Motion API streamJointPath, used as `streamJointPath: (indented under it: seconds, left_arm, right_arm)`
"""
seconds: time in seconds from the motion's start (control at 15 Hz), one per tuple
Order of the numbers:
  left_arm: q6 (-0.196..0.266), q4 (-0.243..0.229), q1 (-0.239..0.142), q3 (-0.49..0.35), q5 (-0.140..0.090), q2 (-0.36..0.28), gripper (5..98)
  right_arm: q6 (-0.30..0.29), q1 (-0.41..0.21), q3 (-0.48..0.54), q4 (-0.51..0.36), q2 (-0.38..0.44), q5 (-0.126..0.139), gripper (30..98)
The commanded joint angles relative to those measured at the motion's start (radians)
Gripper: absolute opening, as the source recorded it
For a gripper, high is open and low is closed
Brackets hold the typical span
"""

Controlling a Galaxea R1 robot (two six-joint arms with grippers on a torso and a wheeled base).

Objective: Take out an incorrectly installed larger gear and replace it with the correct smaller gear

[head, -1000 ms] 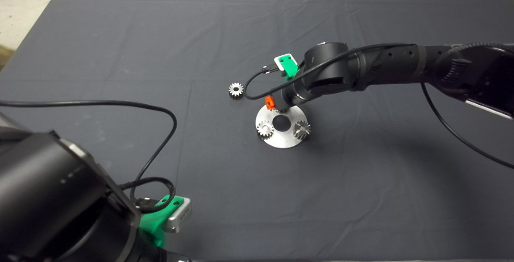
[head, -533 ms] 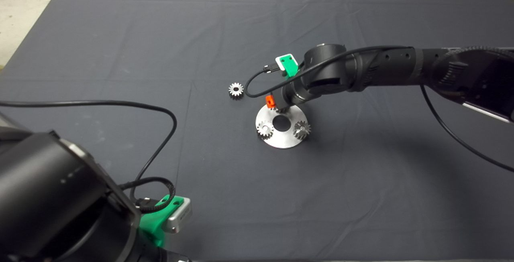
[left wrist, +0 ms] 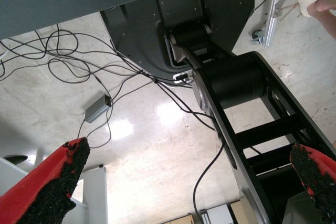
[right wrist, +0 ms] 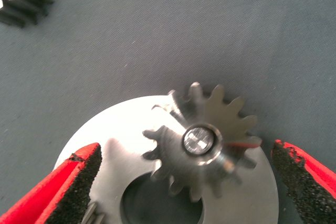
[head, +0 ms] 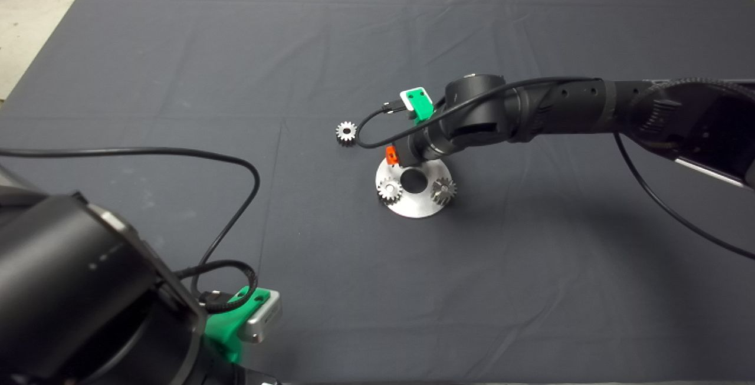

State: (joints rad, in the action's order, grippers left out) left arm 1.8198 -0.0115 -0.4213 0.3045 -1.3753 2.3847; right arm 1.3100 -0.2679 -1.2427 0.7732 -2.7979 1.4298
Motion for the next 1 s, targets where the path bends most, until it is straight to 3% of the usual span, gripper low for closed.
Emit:
streamJointPath:
  seconds: [0.0, 0.13, 0.4, 0.53, 0.93]
  left_arm:
    - [0.004, -0.016, -0.011, -0.021, 0.000, -0.001, 98.2]
    - [0.006, -0.018, -0.011, -0.021, -0.002, -0.005, 98.2]
    - [0.006, -0.018, -0.011, -0.021, -0.001, -0.006, 98.2]
    - [0.006, -0.017, -0.011, -0.021, -0.001, -0.008, 98.2]
    - [0.007, -0.018, -0.011, -0.021, -0.001, -0.008, 98.2]
  right_arm:
    - [0.005, 0.000, -0.013, 0.064, -0.001, -0.005, 85.6]
    - [0.000, 0.001, -0.013, 0.080, -0.003, -0.006, 85.6]
    - [-0.002, 0.001, -0.024, 0.092, -0.001, -0.042, 80.4]
    - [0.000, -0.001, -0.024, 0.092, -0.003, -0.042, 75.4]
    - [0.002, -0.001, -0.024, 0.092, -0.004, -0.042, 70.4]
